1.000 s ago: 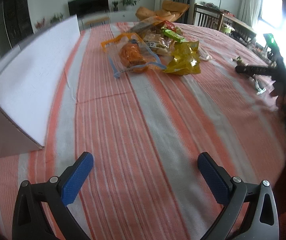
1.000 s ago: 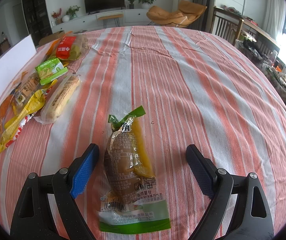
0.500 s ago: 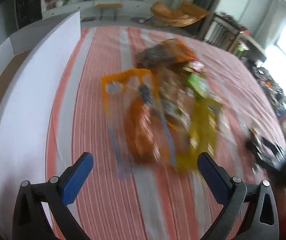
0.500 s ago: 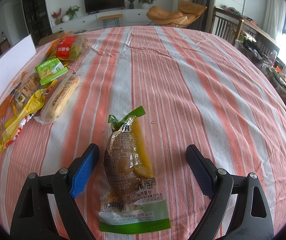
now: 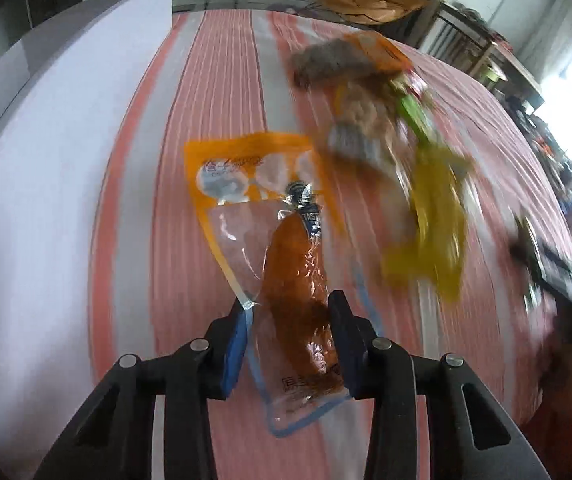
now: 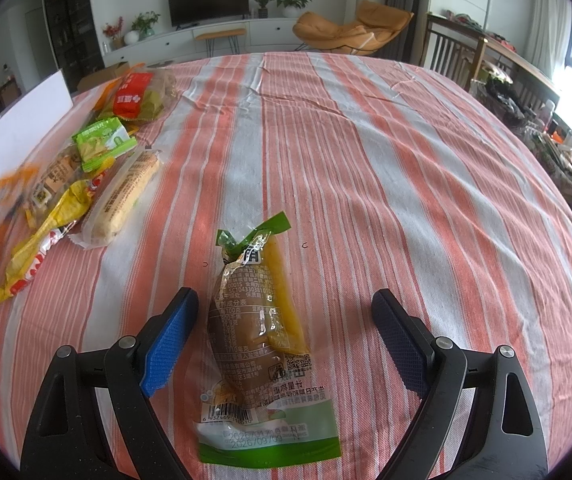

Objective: Organize snacks
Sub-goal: 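Grasp the clear bag with orange label using the left tool, then lift the orange-labeled sausage bag off the cloth with the left tool, then grasp the green-labeled bag with the right tool while the left tool holds the orange bag, then carry both bags into the white box and open both tools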

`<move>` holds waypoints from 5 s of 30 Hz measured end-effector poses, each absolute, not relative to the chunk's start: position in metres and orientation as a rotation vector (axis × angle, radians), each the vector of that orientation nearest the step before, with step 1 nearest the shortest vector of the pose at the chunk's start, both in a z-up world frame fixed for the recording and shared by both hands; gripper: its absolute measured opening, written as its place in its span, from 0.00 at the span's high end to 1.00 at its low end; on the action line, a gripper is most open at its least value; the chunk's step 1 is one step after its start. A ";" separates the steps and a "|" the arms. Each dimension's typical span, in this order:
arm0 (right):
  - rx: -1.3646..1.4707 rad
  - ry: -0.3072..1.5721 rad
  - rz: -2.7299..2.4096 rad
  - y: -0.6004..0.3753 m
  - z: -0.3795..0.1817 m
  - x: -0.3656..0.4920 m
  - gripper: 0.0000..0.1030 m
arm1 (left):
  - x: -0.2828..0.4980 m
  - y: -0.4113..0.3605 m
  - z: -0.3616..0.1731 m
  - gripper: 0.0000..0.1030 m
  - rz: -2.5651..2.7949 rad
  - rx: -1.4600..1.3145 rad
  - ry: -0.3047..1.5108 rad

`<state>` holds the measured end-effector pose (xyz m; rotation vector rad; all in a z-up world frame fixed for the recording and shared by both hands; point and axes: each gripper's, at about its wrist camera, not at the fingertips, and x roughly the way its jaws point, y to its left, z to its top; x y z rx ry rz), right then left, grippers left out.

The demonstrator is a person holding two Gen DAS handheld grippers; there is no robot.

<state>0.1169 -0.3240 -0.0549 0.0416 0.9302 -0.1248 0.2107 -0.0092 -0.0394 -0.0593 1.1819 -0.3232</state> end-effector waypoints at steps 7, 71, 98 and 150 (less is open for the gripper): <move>0.041 0.930 -0.125 -0.324 -0.055 0.117 0.12 | 0.158 -0.006 -0.027 0.11 -0.261 0.032 1.102; 0.021 1.286 0.010 -0.325 -0.049 0.144 0.12 | 0.119 0.011 -0.038 0.49 -0.320 -0.129 1.052; 0.088 1.302 0.051 -0.328 -0.040 0.131 0.30 | 0.120 -0.037 -0.057 0.12 -0.250 0.167 1.033; -0.010 0.798 0.479 -0.084 0.043 0.155 0.21 | 0.117 0.128 0.075 0.05 -0.120 -0.266 0.689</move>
